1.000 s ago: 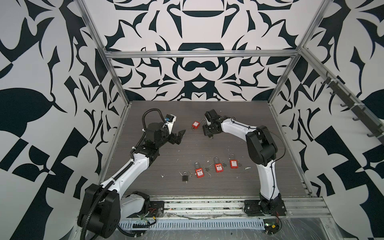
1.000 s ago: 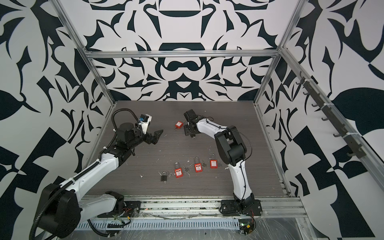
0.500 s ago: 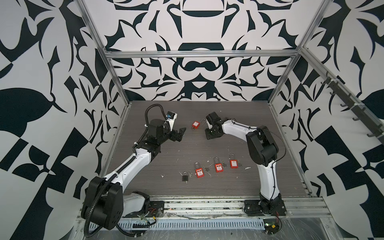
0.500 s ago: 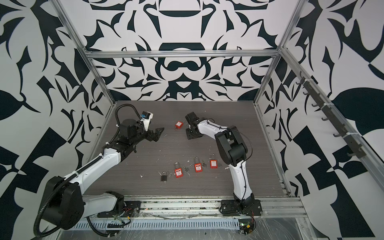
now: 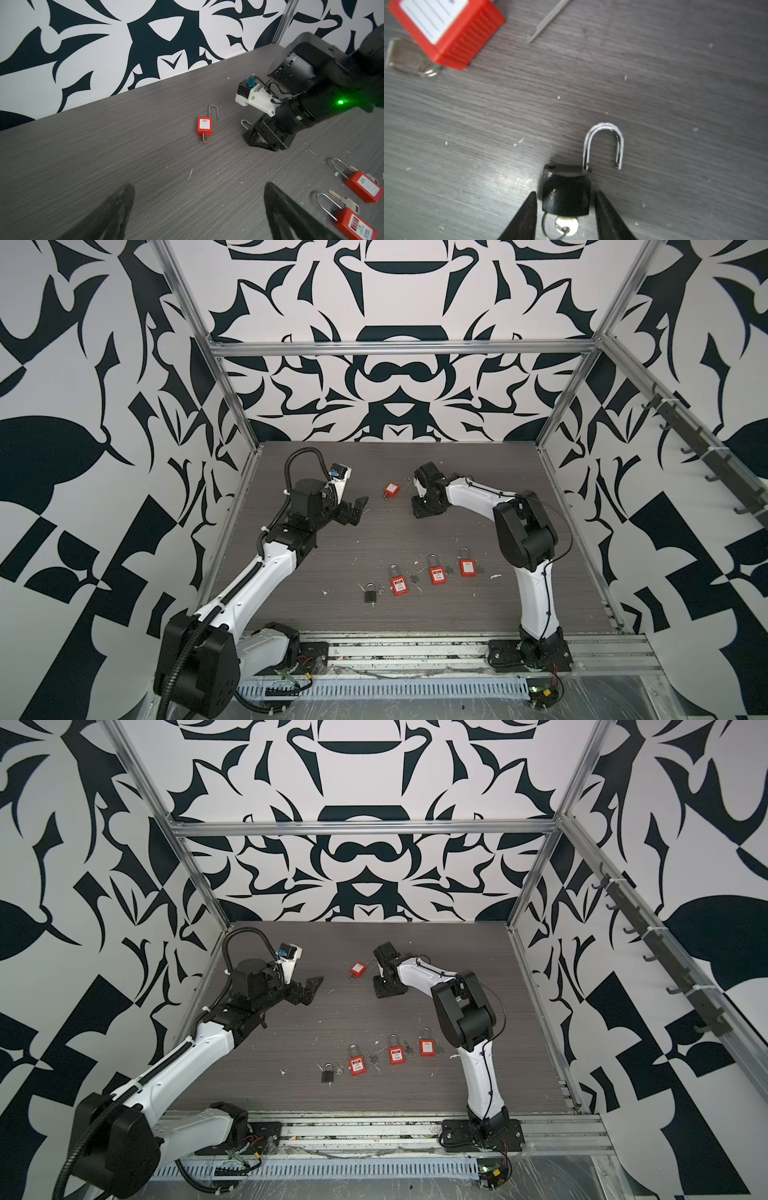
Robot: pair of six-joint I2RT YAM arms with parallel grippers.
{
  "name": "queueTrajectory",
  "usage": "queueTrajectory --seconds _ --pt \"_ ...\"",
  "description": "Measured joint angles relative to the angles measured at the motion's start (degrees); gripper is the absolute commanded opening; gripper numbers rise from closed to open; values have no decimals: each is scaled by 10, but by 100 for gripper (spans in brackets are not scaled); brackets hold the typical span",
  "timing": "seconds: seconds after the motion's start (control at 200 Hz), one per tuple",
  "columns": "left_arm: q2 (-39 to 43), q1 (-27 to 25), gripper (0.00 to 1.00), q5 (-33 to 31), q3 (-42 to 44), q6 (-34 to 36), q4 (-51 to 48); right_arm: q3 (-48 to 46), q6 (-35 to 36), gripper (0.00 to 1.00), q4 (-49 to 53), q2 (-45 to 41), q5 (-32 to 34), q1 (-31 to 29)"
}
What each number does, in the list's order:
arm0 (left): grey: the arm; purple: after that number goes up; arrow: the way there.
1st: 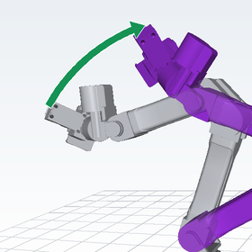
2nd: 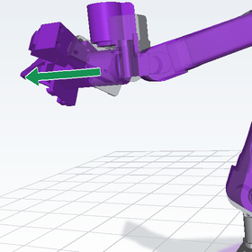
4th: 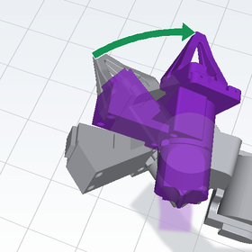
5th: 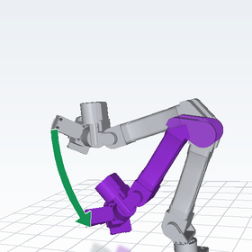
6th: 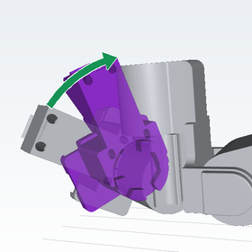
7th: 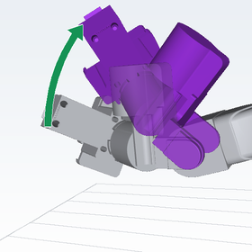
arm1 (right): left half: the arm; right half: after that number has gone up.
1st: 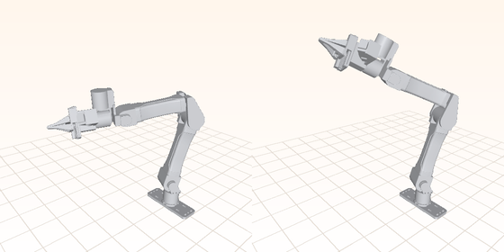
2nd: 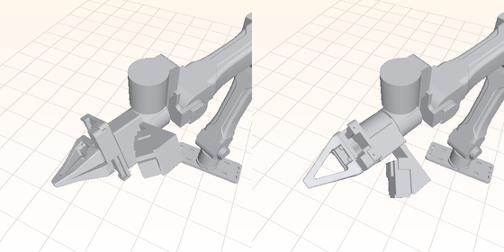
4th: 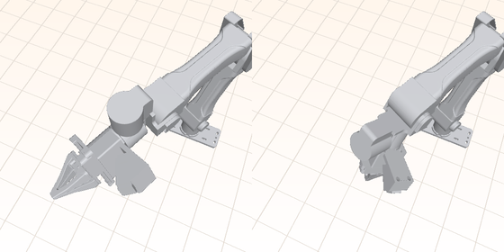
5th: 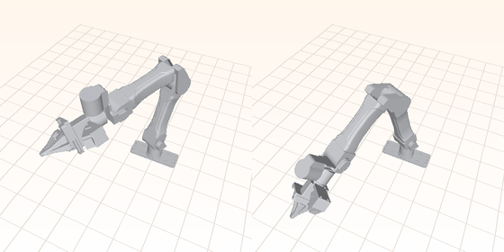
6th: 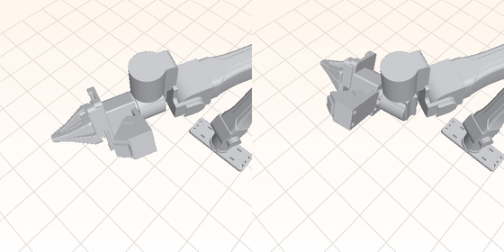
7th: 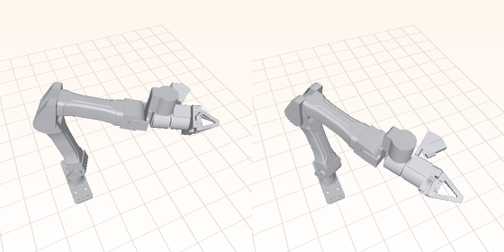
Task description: Lock with the key
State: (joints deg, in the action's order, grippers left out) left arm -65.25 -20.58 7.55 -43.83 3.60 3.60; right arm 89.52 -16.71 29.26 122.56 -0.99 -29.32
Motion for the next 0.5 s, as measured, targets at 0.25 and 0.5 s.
queueTrajectory --seconds 0.25,0.5 --pt "45 0 99 22 36 -18 -1 -5 -16 47 -8 0 11 -1" --pt "63 0 99 28 47 -29 -1 -15 -14 50 -33 -2 29 -1"
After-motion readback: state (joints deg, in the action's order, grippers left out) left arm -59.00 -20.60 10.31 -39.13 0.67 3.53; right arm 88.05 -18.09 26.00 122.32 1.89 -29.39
